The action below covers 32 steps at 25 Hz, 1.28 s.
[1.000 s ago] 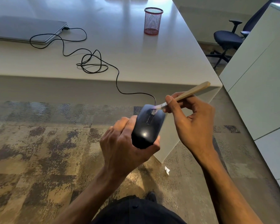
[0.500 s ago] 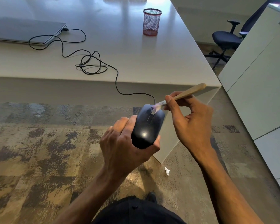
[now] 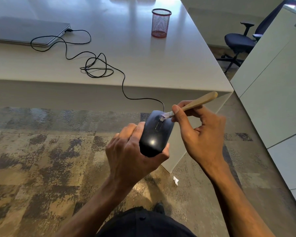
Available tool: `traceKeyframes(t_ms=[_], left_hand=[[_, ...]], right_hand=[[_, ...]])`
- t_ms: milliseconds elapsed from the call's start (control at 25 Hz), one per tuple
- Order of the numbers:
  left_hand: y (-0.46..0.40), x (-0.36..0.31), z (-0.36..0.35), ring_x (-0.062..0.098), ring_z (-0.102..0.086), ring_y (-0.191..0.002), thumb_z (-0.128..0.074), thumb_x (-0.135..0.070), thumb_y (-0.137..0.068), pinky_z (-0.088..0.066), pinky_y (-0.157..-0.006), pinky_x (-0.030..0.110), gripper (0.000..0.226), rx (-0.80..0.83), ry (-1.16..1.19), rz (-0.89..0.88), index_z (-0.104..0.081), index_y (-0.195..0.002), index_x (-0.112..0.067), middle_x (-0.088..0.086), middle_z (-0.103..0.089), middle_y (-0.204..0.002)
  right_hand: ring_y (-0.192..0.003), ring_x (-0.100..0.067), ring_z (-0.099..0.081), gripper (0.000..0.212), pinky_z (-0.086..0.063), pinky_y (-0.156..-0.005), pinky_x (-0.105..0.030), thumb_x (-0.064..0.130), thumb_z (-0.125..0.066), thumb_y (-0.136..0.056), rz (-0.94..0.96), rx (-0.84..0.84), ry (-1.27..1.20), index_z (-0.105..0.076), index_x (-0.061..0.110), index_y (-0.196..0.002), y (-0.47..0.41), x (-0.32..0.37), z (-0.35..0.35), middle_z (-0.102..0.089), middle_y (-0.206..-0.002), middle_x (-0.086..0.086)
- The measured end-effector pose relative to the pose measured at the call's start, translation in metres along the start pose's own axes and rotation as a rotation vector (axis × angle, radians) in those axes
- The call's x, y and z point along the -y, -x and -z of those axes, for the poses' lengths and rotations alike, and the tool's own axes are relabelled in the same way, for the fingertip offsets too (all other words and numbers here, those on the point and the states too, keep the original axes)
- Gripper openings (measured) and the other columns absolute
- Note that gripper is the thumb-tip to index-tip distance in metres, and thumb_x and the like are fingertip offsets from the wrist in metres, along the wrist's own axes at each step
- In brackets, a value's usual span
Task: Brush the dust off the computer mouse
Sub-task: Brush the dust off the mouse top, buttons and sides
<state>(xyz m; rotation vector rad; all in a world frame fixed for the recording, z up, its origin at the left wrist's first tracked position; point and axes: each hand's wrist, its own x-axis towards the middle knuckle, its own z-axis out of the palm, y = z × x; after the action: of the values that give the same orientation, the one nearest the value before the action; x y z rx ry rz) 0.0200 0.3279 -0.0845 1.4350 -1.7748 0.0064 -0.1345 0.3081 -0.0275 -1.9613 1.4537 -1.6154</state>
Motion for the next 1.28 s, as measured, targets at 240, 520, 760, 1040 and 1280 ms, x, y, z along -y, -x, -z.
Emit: traceKeyframes(t_ms=[240, 520, 760, 1040, 1280], left_hand=[[0.001, -0.002, 0.001, 0.011, -0.049, -0.064, -0.06, -0.068, -0.07, -0.043, -0.056, 0.022, 0.072, 0.001, 0.004, -0.012, -0.066, -0.107, -0.007, 0.001, -0.061, -0.081], [0.001, -0.002, 0.002, 0.01, -0.049, -0.063, -0.063, -0.067, -0.069, -0.041, -0.056, 0.021, 0.072, -0.011, 0.002, -0.021, -0.066, -0.106, -0.006, 0.001, -0.061, -0.079], [0.0, -0.002, 0.002, 0.011, -0.05, -0.063, -0.062, -0.067, -0.07, -0.042, -0.055, 0.022, 0.071, -0.009, 0.006, -0.024, -0.066, -0.105, -0.006, 0.002, -0.061, -0.079], [0.0, -0.003, 0.002, 0.012, -0.05, -0.062, -0.063, -0.066, -0.07, -0.043, -0.054, 0.022, 0.071, -0.024, 0.016, -0.041, -0.066, -0.105, -0.004, 0.002, -0.062, -0.078], [0.0, -0.001, 0.002, 0.011, -0.05, -0.062, -0.063, -0.066, -0.07, -0.043, -0.054, 0.022, 0.07, -0.014, 0.009, -0.021, -0.066, -0.106, -0.006, 0.001, -0.062, -0.079]], right_hand=[[-0.077, -0.003, -0.07, 0.007, -0.054, -0.073, -0.013, 0.023, -0.064, -0.092, 0.005, -0.032, 0.03, -0.068, 0.019, -0.097, -0.003, -0.007, -0.003, -0.065, -0.08, 0.019], [-0.077, -0.001, -0.069, 0.006, -0.058, -0.073, -0.025, 0.023, -0.064, -0.092, 0.018, -0.051, 0.056, -0.065, 0.025, -0.098, -0.006, -0.012, -0.005, -0.063, -0.084, 0.024], [-0.077, -0.001, -0.068, 0.007, -0.058, -0.072, -0.026, 0.024, -0.064, -0.093, 0.03, -0.051, 0.065, -0.064, 0.026, -0.1, -0.007, -0.017, -0.005, -0.062, -0.086, 0.025], [-0.077, 0.003, -0.067, 0.008, -0.054, -0.077, -0.019, 0.023, -0.063, -0.094, 0.008, -0.052, 0.086, -0.062, 0.026, -0.101, -0.012, -0.023, -0.003, -0.064, -0.086, 0.021], [-0.074, 0.011, -0.066, 0.002, -0.051, -0.072, -0.008, 0.021, -0.063, -0.094, -0.034, -0.046, 0.016, -0.063, 0.023, -0.095, -0.009, -0.017, 0.0, -0.061, -0.083, 0.027]])
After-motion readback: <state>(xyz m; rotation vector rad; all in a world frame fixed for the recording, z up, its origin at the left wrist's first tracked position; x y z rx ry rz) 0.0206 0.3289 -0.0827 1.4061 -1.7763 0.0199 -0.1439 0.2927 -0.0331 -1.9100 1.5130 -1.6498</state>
